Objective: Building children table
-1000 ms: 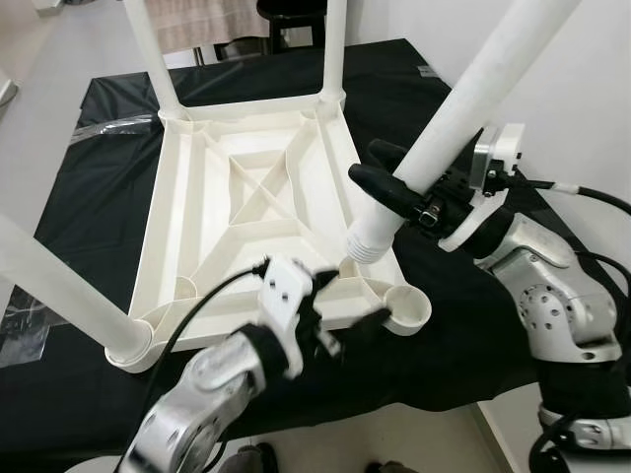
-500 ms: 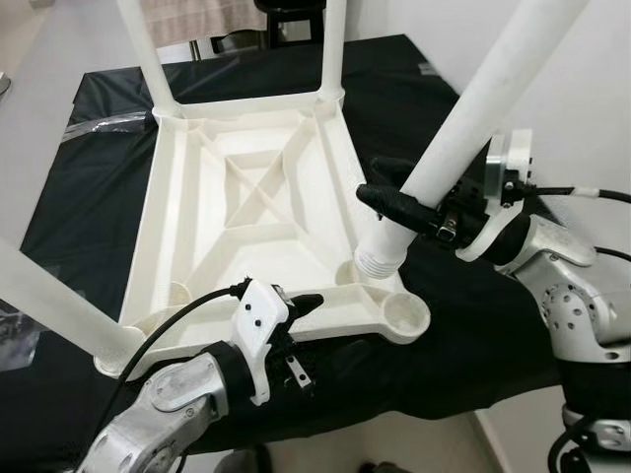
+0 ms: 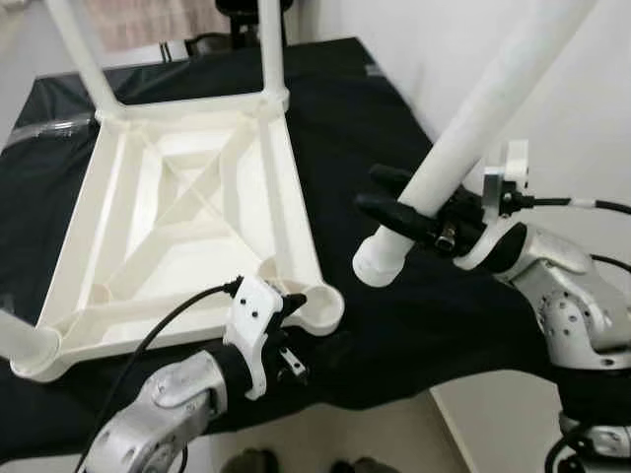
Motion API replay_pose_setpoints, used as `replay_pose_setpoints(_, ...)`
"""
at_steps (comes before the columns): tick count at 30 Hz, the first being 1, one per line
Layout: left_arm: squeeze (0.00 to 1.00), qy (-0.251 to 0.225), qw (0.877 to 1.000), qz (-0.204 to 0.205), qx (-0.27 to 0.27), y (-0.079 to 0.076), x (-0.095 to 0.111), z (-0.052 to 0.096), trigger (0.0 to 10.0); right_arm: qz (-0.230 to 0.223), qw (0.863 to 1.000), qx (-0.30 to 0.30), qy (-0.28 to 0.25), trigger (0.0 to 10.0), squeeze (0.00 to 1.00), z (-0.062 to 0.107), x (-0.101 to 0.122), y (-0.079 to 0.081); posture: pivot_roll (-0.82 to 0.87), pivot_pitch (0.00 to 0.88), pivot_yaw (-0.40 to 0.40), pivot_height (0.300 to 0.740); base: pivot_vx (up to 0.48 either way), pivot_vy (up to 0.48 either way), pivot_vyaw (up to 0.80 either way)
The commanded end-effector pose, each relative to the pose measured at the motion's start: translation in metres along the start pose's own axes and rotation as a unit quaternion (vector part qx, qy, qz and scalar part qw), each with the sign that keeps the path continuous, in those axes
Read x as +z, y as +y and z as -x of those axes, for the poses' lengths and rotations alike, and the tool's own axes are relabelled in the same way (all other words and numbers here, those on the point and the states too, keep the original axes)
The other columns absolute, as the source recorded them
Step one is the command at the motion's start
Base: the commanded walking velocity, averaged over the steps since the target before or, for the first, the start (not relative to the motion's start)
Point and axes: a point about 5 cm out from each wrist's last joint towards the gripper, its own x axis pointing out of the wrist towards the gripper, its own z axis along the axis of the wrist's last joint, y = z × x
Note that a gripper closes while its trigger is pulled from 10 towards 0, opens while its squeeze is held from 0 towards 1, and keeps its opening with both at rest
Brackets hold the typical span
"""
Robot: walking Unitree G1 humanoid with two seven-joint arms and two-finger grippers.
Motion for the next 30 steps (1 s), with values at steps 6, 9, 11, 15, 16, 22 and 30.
replay_pose_setpoints(6,0.0,0.006,1.0,-0.012,-0.014,-0.007,-0.001,0.004,10.0,-0.003,0.998,0.056,0.013,10.0,0.0,-0.001,-0.001,0.01,0.02,0.229,-0.022,0.74,0.0,0.284,0.8)
replay_pose_setpoints(9,0.0,0.005,1.0,-0.014,-0.016,-0.008,-0.001,0.003,10.0,-0.003,0.997,0.069,0.02,10.0,0.0,0.001,-0.001,0.012,0.02,0.229,-0.024,0.74,0.0,0.0,0.8)
replay_pose_setpoints(11,0.0,0.005,1.0,-0.01,-0.02,-0.009,-0.001,0.002,10.0,-0.003,0.997,0.076,0.023,10.0,0.0,0.002,-0.001,0.012,0.02,0.23,-0.026,0.74,0.0,0.0,0.8)
replay_pose_setpoints(15,0.0,0.004,1.0,-0.011,-0.024,-0.01,-0.001,0.002,10.0,-0.003,0.997,0.077,0.023,10.0,0.0,0.003,0.0,0.011,0.02,0.23,-0.026,0.74,0.0,0.0,0.8)
replay_pose_setpoints(16,0.0,0.008,1.0,-0.012,-0.026,-0.01,-0.003,0.002,10.0,-0.008,0.997,0.079,0.025,10.0,0.0,0.003,-0.001,0.011,0.02,0.23,-0.027,0.74,0.0,0.0,0.8)
replay_pose_setpoints(22,0.0,0.016,0.999,-0.008,-0.029,-0.01,-0.007,0.003,10.0,-0.014,0.997,0.076,0.029,10.0,0.0,0.004,-0.003,0.011,0.02,0.231,-0.027,0.74,0.0,0.0,0.13)
replay_pose_setpoints(30,0.0,0.043,0.994,-0.005,-0.104,-0.017,-0.024,0.013,10.0,-0.03,0.996,0.083,0.01,10.0,0.0,0.01,-0.002,0.011,0.02,0.227,-0.03,0.74,0.0,0.0,0.0)
